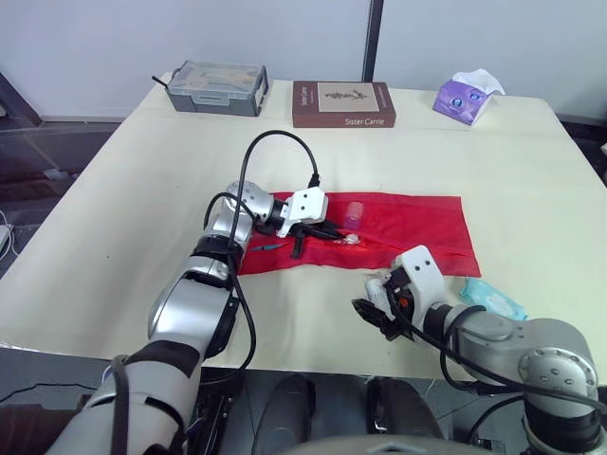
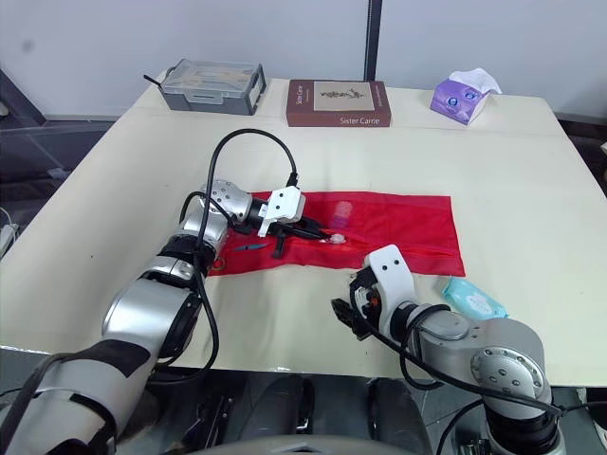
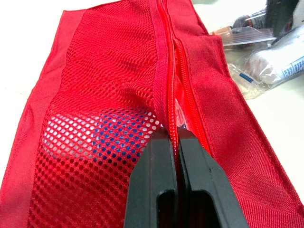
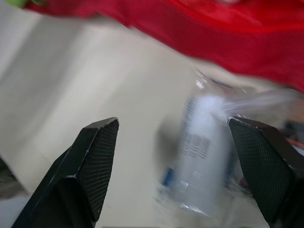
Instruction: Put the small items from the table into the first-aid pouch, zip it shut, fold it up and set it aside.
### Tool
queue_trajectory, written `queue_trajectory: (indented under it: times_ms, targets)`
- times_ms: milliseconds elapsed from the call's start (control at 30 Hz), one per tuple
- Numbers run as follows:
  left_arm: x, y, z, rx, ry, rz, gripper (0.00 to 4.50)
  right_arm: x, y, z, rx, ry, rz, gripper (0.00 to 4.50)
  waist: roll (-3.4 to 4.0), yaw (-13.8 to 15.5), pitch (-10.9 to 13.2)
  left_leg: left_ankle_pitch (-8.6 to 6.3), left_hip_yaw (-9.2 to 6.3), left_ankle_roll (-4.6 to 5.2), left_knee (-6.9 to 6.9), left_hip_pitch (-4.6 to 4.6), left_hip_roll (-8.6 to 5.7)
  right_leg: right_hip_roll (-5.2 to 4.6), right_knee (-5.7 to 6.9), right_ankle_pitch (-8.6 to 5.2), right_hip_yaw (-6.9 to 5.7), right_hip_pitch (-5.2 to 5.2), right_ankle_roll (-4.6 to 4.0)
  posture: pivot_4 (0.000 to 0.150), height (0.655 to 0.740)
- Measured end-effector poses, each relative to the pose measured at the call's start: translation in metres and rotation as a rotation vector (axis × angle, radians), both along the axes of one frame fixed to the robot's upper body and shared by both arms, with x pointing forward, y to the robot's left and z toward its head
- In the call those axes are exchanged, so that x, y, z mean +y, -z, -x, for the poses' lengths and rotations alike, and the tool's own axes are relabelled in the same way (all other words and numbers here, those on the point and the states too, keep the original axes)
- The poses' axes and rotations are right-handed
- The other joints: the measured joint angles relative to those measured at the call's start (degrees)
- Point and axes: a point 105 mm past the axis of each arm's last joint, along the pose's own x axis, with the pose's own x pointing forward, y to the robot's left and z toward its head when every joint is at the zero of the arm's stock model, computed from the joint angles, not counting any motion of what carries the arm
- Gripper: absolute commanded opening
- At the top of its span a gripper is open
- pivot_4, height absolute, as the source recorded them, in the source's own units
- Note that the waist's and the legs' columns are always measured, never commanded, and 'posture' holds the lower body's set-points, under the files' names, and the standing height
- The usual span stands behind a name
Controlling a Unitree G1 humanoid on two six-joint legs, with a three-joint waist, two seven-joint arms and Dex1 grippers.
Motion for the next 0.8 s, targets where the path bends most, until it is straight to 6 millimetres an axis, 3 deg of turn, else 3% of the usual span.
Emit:
queue_trajectory:
  times_ms: [200, 233, 300, 500, 667, 800]
  targets:
    - [-0.003, 0.000, 0.000, -0.004, -0.006, 0.009, 0.00, -0.004, 0.004, 0.002, 0.014, -0.002, 0.037, 3.90, 0.00, 0.1, 0.0, 0.00, -0.01, 0.00, 0.00, -0.01, -0.01, 0.00, -0.01, 0.00, 0.00, 0.00, 0.00, 0.150, 0.7400]
    - [-0.003, 0.000, 0.000, -0.004, -0.006, 0.010, 0.00, -0.004, 0.004, 0.003, 0.015, -0.002, 0.041, 3.68, 0.00, 0.1, 0.0, 0.00, -0.01, 0.00, 0.00, -0.01, -0.01, 0.00, 0.00, 0.00, 0.00, 0.00, 0.00, 0.150, 0.7400]
    - [-0.004, -0.001, 0.000, -0.005, -0.008, 0.012, 0.00, -0.006, 0.007, 0.003, 0.019, 0.000, 0.061, 3.05, 0.00, 0.1, 0.0, 0.00, 0.00, 0.00, 0.00, -0.01, -0.01, 0.00, -0.01, 0.00, 0.00, 0.00, 0.01, 0.150, 0.7400]
    - [-0.004, 0.002, 0.001, 0.014, -0.014, 0.018, 0.00, -0.006, 0.012, 0.002, 0.018, -0.012, 0.124, 0.11, 0.00, -0.1, 0.0, 0.00, -0.01, 0.00, 0.00, 0.01, -0.01, 0.00, 0.00, 0.00, 0.01, 0.00, 0.01, 0.150, 0.7400]
    - [-0.005, 0.001, 0.001, 0.009, -0.010, 0.023, 0.00, -0.005, 0.008, -0.002, 0.008, -0.014, 0.098, 0.01, 0.00, -0.1, 0.0, 0.00, -0.02, 0.00, 0.00, 0.00, -0.01, 0.00, 0.00, 0.00, 0.01, 0.00, 0.01, 0.150, 0.7400]
    - [-0.006, 0.000, 0.001, 0.028, -0.023, 0.036, 0.00, -0.003, -0.018, -0.017, -0.040, 0.018, -0.057, 0.01, 0.01, -0.2, 0.0, 0.00, -0.05, 0.00, 0.00, 0.00, -0.01, 0.02, 0.01, 0.00, 0.00, -0.01, 0.02, 0.150, 0.7400]
